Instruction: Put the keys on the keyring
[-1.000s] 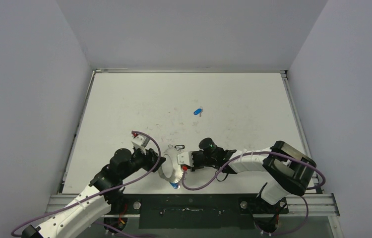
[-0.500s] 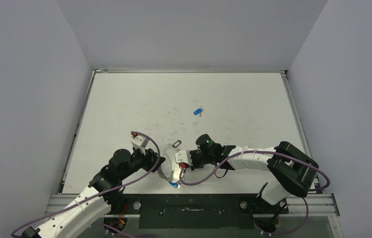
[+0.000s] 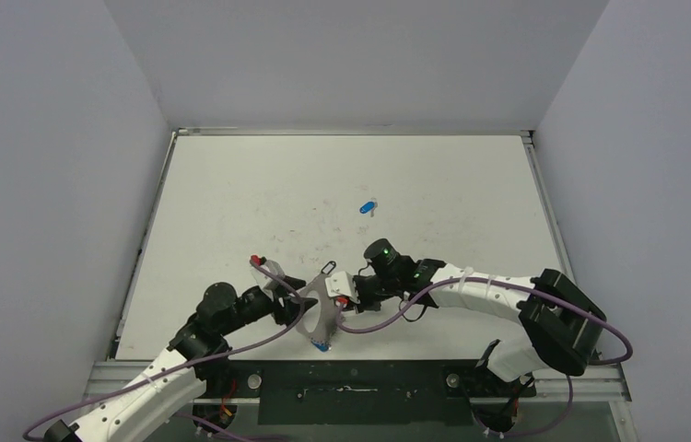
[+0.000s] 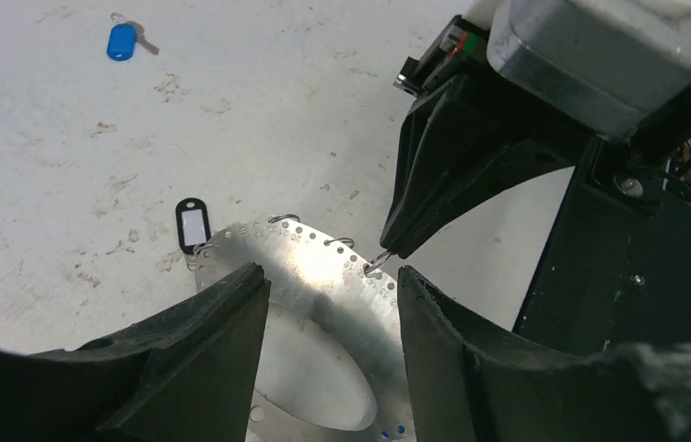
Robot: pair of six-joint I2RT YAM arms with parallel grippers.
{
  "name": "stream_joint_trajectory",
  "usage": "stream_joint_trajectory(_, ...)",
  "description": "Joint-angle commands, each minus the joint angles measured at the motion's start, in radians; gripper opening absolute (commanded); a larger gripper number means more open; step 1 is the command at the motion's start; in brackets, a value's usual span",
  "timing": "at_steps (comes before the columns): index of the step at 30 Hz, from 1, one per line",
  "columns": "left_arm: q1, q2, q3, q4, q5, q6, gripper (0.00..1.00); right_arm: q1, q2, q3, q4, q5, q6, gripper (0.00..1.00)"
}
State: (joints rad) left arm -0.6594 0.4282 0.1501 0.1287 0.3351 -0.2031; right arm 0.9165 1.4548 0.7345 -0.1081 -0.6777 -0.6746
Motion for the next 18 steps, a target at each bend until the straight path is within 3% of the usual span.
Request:
stream_joint_trajectory(1,0.0,-0.002,-0.049,0.22,0.134,0.137,0.52,-0.011,-0.061,0.047,-0.061,-0.089,-0.038,0.0)
stream_joint_trajectory(8,-0.04,0.112,-0.084,0.354,0.189,0.283,0.52,-0.014,-0.093,0.047,-0.113,-0.13,-0.061,0.0)
stream_joint_trajectory(18,-0.206,0.348,-0.039,0.448,0.143,0.51,0.51,-0.016,-0.152,0.037,-0.139,-0.167,-0.065,0.0)
